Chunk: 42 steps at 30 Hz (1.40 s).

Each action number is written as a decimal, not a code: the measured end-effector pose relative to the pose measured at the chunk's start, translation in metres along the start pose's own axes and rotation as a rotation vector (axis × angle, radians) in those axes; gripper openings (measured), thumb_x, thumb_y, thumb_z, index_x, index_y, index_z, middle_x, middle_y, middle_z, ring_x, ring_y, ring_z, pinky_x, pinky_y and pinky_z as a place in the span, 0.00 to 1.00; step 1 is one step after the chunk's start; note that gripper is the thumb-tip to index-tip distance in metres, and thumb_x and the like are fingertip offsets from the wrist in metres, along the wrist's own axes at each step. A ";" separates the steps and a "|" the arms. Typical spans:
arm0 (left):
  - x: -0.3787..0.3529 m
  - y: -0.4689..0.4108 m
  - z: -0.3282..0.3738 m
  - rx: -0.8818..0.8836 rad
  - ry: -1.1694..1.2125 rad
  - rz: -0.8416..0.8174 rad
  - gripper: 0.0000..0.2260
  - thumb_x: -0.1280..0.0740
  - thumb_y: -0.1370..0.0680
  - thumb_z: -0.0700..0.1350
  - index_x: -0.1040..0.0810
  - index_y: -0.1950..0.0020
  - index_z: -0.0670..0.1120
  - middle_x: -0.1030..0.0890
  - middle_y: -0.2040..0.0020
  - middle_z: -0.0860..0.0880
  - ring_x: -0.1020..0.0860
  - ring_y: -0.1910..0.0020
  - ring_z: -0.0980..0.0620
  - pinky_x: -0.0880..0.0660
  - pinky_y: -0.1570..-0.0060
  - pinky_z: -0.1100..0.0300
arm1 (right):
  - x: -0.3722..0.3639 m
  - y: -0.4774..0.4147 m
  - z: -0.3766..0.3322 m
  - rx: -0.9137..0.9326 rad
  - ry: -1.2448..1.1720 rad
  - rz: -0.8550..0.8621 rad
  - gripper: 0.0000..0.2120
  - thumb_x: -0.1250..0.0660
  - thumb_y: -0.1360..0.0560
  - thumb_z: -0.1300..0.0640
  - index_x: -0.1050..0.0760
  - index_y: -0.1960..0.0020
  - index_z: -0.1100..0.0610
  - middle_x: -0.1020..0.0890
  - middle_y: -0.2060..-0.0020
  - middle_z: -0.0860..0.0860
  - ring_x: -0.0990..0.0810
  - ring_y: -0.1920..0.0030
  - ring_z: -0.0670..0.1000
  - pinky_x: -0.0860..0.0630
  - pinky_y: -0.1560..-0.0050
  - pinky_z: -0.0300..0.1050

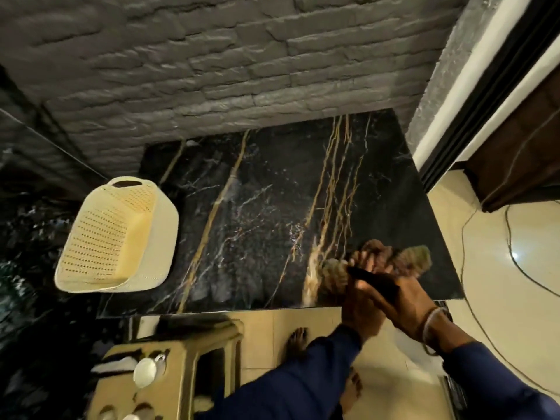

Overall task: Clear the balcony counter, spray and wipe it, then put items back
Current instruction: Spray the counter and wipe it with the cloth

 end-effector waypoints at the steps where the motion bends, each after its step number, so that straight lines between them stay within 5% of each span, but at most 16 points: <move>1: -0.003 0.001 0.002 -0.065 0.021 -0.010 0.24 0.39 0.19 0.43 0.38 0.23 0.44 0.31 0.27 0.38 0.33 0.27 0.40 0.39 0.26 0.49 | -0.002 -0.001 0.001 0.005 -0.012 -0.084 0.27 0.52 0.23 0.30 0.28 0.32 0.41 0.18 0.55 0.40 0.22 0.59 0.33 0.28 0.59 0.26; 4: 0.019 -0.001 -0.003 -0.168 0.087 0.253 0.26 0.49 0.16 0.56 0.58 0.21 0.61 0.39 0.22 0.50 0.40 0.22 0.52 0.44 0.22 0.49 | -0.003 -0.006 0.004 -0.002 -0.073 -0.111 0.26 0.49 0.26 0.28 0.28 0.35 0.39 0.19 0.56 0.42 0.21 0.59 0.37 0.25 0.60 0.30; 9: 0.096 0.003 -0.097 0.180 0.028 0.658 0.19 0.45 0.17 0.49 0.34 0.26 0.57 0.36 0.23 0.46 0.37 0.24 0.45 0.35 0.27 0.45 | -0.019 -0.043 -0.030 0.016 -0.082 -0.218 0.19 0.46 0.25 0.32 0.31 0.35 0.30 0.18 0.56 0.35 0.20 0.57 0.32 0.25 0.58 0.29; 12: 0.149 0.008 -0.174 0.459 -0.163 0.774 0.23 0.34 0.23 0.46 0.30 0.28 0.49 0.35 0.25 0.38 0.40 0.24 0.38 0.44 0.24 0.42 | -0.039 -0.070 -0.055 0.101 -0.097 -0.294 0.29 0.52 0.28 0.25 0.36 0.30 0.33 0.18 0.52 0.42 0.20 0.55 0.40 0.24 0.55 0.35; 18: 0.197 0.003 -0.224 0.705 -0.067 0.881 0.22 0.30 0.28 0.41 0.27 0.35 0.39 0.30 0.32 0.30 0.35 0.29 0.33 0.43 0.26 0.38 | -0.071 -0.117 -0.084 0.168 -0.010 -0.346 0.27 0.52 0.25 0.31 0.38 0.28 0.34 0.24 0.53 0.34 0.25 0.61 0.29 0.32 0.58 0.24; 21: 0.181 -0.035 -0.196 0.424 -0.120 0.768 0.28 0.28 0.29 0.36 0.31 0.32 0.31 0.35 0.30 0.28 0.37 0.28 0.33 0.52 0.24 0.48 | -0.073 -0.138 -0.085 0.141 -0.020 -0.333 0.26 0.50 0.24 0.32 0.37 0.28 0.35 0.19 0.45 0.41 0.20 0.51 0.38 0.24 0.50 0.35; 24: 0.143 -0.069 -0.149 0.202 -0.130 0.584 0.24 0.43 0.17 0.50 0.42 0.22 0.48 0.59 0.22 0.65 0.42 0.22 0.49 0.55 0.24 0.62 | -0.071 -0.157 -0.075 0.147 -0.002 -0.290 0.26 0.51 0.24 0.30 0.37 0.29 0.33 0.19 0.46 0.41 0.19 0.49 0.40 0.22 0.49 0.38; 26: 0.115 -0.088 -0.128 0.078 -0.017 0.340 0.25 0.40 0.18 0.53 0.38 0.24 0.46 0.69 0.41 0.85 0.32 0.28 0.53 0.44 0.31 0.74 | -0.066 -0.171 -0.070 0.098 -0.066 -0.235 0.24 0.48 0.25 0.30 0.33 0.32 0.35 0.20 0.48 0.34 0.21 0.50 0.33 0.25 0.49 0.31; 29: 0.123 -0.100 -0.105 -0.056 0.011 0.321 0.30 0.36 0.21 0.56 0.39 0.25 0.40 0.44 0.25 0.66 0.31 0.29 0.48 0.44 0.29 0.71 | -0.060 -0.183 -0.063 0.062 -0.069 -0.200 0.28 0.48 0.27 0.28 0.26 0.35 0.39 0.18 0.52 0.38 0.21 0.52 0.34 0.25 0.50 0.33; 30: 0.136 -0.101 -0.099 -0.119 -0.103 0.392 0.27 0.41 0.18 0.54 0.41 0.23 0.43 0.53 0.34 0.77 0.33 0.27 0.45 0.46 0.27 0.68 | -0.060 -0.185 -0.062 0.050 -0.057 -0.211 0.30 0.49 0.27 0.27 0.26 0.34 0.40 0.18 0.55 0.38 0.21 0.54 0.35 0.25 0.52 0.32; 31: 0.145 -0.104 -0.099 -0.211 -0.237 0.442 0.23 0.49 0.16 0.53 0.42 0.23 0.45 0.29 0.48 0.44 0.35 0.25 0.44 0.51 0.23 0.62 | -0.061 -0.186 -0.059 0.046 -0.046 -0.223 0.29 0.49 0.26 0.27 0.28 0.33 0.39 0.18 0.56 0.40 0.21 0.55 0.36 0.24 0.52 0.33; 32: 0.153 -0.109 -0.100 -0.277 -0.366 0.501 0.21 0.54 0.15 0.53 0.41 0.23 0.49 0.33 0.26 0.47 0.34 0.25 0.46 0.55 0.22 0.57 | -0.060 -0.187 -0.057 0.047 -0.042 -0.231 0.27 0.48 0.25 0.30 0.29 0.32 0.39 0.17 0.54 0.42 0.20 0.54 0.39 0.23 0.50 0.36; 33: 0.159 -0.115 -0.110 -0.276 -0.313 0.474 0.19 0.53 0.15 0.52 0.40 0.24 0.53 0.34 0.25 0.49 0.36 0.24 0.50 0.54 0.21 0.53 | -0.060 -0.186 -0.056 0.064 -0.038 -0.229 0.25 0.46 0.23 0.33 0.30 0.31 0.40 0.17 0.49 0.45 0.20 0.49 0.42 0.23 0.46 0.40; 35: 0.191 -0.118 -0.140 -0.114 -0.318 0.484 0.19 0.48 0.16 0.51 0.38 0.25 0.55 0.40 0.23 0.48 0.43 0.22 0.47 0.48 0.22 0.46 | -0.056 -0.187 -0.057 0.074 -0.035 -0.222 0.24 0.44 0.22 0.36 0.32 0.29 0.41 0.21 0.39 0.44 0.23 0.41 0.40 0.27 0.40 0.33; 38: 0.232 -0.107 -0.201 0.261 -0.306 0.631 0.21 0.43 0.19 0.48 0.35 0.26 0.47 0.38 0.25 0.39 0.40 0.25 0.36 0.43 0.25 0.40 | -0.048 -0.185 -0.056 0.010 -0.089 -0.261 0.23 0.40 0.23 0.40 0.30 0.30 0.43 0.23 0.47 0.37 0.25 0.52 0.27 0.33 0.52 0.20; 42: 0.254 -0.083 -0.222 0.550 -0.204 0.689 0.22 0.39 0.22 0.46 0.34 0.29 0.41 0.37 0.27 0.31 0.42 0.26 0.30 0.51 0.24 0.38 | -0.050 -0.184 -0.052 -0.004 -0.083 -0.352 0.29 0.46 0.28 0.28 0.31 0.31 0.38 0.19 0.53 0.41 0.20 0.58 0.39 0.23 0.55 0.36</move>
Point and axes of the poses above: each hand's wrist, its own y-axis away from the middle knuckle, its own x-axis out of the back of the hand, z = x × y, the point moved 4 cm from there along -y, towards the middle knuckle
